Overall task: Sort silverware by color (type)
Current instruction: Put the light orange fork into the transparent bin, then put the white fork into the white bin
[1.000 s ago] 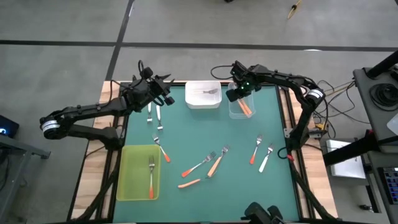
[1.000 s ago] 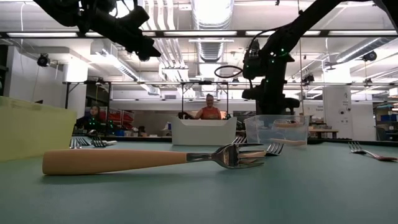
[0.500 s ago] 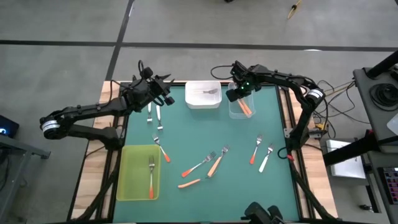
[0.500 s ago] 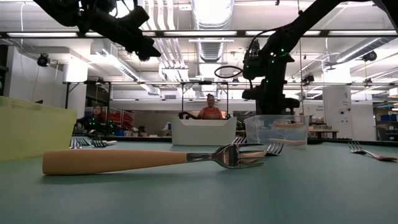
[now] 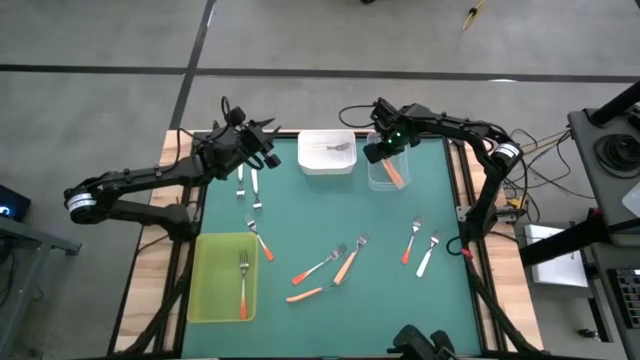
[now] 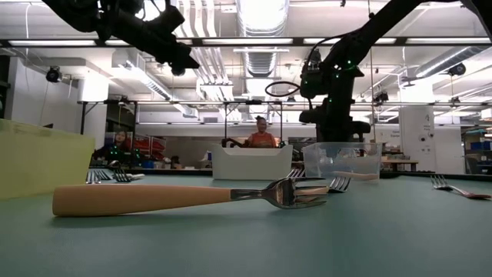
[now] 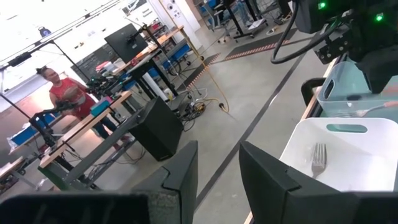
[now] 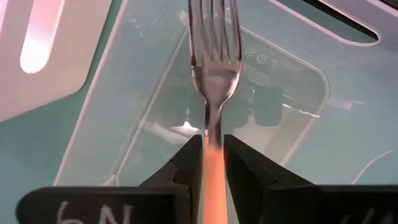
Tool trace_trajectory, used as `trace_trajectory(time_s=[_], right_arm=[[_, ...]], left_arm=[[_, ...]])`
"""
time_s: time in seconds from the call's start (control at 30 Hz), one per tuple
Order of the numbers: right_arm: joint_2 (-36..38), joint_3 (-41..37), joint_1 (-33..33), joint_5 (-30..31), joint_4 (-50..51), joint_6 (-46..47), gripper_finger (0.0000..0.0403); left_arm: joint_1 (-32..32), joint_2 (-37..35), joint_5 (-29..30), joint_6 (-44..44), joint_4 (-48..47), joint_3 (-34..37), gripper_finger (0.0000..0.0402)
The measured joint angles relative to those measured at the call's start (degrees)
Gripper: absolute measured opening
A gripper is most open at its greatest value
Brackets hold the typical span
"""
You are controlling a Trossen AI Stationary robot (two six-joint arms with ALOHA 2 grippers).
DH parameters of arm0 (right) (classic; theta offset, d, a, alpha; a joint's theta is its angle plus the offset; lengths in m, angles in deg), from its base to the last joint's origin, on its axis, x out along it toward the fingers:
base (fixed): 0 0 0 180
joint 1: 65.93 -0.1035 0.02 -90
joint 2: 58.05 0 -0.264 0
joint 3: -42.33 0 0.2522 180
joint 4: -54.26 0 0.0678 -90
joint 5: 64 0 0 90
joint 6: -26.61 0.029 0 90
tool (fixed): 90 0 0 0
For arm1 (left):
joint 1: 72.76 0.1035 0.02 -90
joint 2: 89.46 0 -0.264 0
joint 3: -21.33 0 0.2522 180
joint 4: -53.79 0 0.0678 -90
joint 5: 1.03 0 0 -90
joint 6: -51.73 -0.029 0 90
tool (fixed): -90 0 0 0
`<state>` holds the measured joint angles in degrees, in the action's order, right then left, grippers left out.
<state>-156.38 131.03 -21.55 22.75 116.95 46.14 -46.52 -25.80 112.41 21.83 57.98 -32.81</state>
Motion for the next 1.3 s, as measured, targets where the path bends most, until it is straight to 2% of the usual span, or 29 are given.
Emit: trace_trajectory(time_s=[0.37, 0.7, 1.0, 1.3], right_arm=[[0.2, 0.4, 0.0, 0.3, -0.3, 0.4, 0.0093], [5.2, 2.3, -0.2, 0.3, -1.0, -3.5, 0.0086], [15.6, -4.0, -3.2, 0.3, -16.0, -11.7, 0.0068], [29.4, -19.2, -7.4, 0.2, -33.4, -16.7, 0.0068]], left_arm=[[0.0, 0.0, 0.0, 0.5, 0.0, 0.0, 0.0100], [-0.1, 0.0, 0.0, 5.4, -0.7, 0.0, 0.0100], [-3.0, 0.0, -0.1, 21.8, -13.0, 0.0, 0.0100], [-8.8, -0.7, -0.2, 36.7, -14.9, 0.0, 0.0100]])
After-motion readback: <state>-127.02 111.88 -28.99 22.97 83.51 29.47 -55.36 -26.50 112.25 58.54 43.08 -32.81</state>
